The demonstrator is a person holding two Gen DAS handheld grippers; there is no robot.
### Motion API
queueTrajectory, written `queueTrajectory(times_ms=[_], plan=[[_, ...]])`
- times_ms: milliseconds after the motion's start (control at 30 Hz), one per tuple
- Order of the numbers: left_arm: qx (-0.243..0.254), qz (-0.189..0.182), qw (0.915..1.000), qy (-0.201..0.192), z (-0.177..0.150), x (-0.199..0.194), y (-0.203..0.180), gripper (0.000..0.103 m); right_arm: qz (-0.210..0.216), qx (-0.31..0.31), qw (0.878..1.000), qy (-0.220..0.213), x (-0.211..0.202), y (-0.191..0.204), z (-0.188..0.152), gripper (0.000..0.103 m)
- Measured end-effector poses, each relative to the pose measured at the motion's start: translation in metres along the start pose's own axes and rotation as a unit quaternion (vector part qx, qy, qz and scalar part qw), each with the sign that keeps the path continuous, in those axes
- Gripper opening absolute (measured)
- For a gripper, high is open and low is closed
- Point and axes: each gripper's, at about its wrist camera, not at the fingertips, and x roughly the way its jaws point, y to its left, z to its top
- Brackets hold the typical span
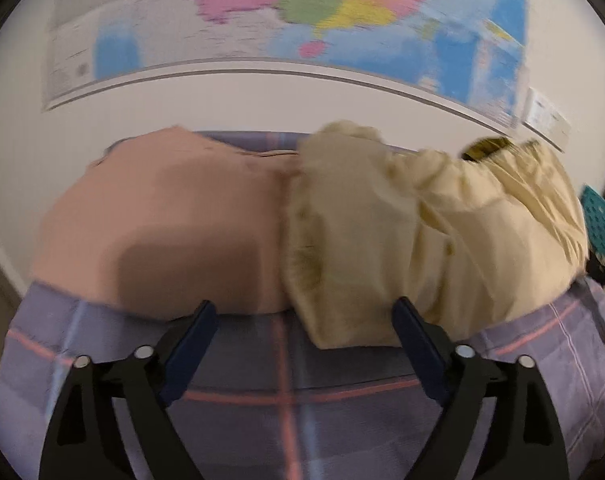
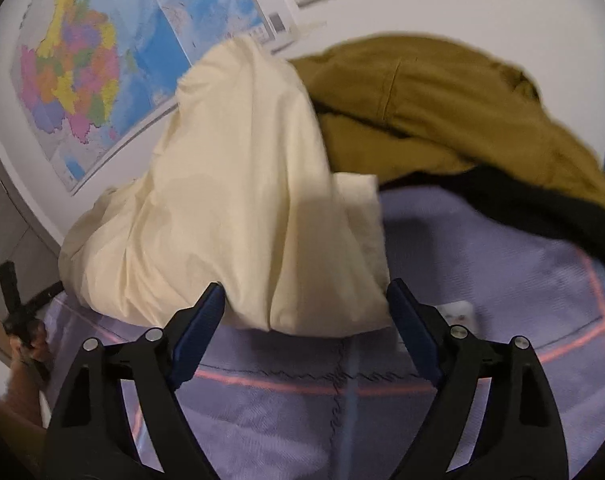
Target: Fold large clothes
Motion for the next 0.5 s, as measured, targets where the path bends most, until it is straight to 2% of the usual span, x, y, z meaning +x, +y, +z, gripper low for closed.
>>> queueTrajectory(times_ms=[33, 100, 133, 167, 200, 233, 267, 300, 333, 367, 500], plan=[[0.005, 0.001, 0.9999, 0.01, 0.002, 0.007, -0.004, 0.089, 0.007, -0.002, 1.0, 0.002, 0.001, 0.0, 0.0, 0.09], [0.0, -0.022, 0.9995, 0.021, 0.006, 0.016, -0.007, 0.088, 0.024, 0.0, 1.0, 0.01, 0.009, 0.001, 0.004, 0.087], [-0.002, -0.051, 0.9984, 0.026, 0.007, 0.019, -0.009, 0.088, 0.032, 0.001, 0.999, 0.014, 0.012, 0.002, 0.005, 0.077], [0.002, -0.071, 0.9971, 0.028, 0.007, 0.02, -0.013, 0.083, 0.044, 0.0, 0.999, 0.017, 0.015, 0.004, 0.005, 0.051], [0.01, -0.075, 0.9967, 0.028, 0.006, 0.02, -0.018, 0.066, 0.055, -0.005, 0.998, 0.018, 0.016, 0.007, 0.006, 0.046], [0.019, -0.069, 0.9971, 0.027, 0.005, 0.021, -0.024, 0.059, 0.052, -0.01, 0.999, 0.015, 0.015, 0.009, 0.006, 0.036], [0.029, -0.062, 0.9974, 0.023, 0.005, 0.02, -0.031, 0.042, 0.05, -0.021, 0.998, 0.01, 0.012, 0.015, 0.008, 0.022], [0.029, -0.056, 0.9978, 0.021, 0.005, 0.019, -0.035, 0.03, 0.059, -0.018, 0.998, 0.008, 0.009, 0.017, 0.009, 0.017], [0.022, -0.056, 0.9979, 0.024, 0.008, 0.018, -0.036, 0.027, 0.08, -0.008, 0.997, 0.002, 0.001, 0.018, 0.01, 0.015], [0.003, -0.071, 0.9972, 0.024, 0.01, 0.013, -0.033, 0.02, 0.091, -0.007, 0.996, -0.005, -0.007, 0.022, 0.011, 0.013], [-0.026, -0.125, 0.9918, 0.002, 0.011, -0.033, -0.027, 0.016, 0.146, -0.021, 0.988, -0.033, -0.064, 0.039, 0.013, 0.012]])
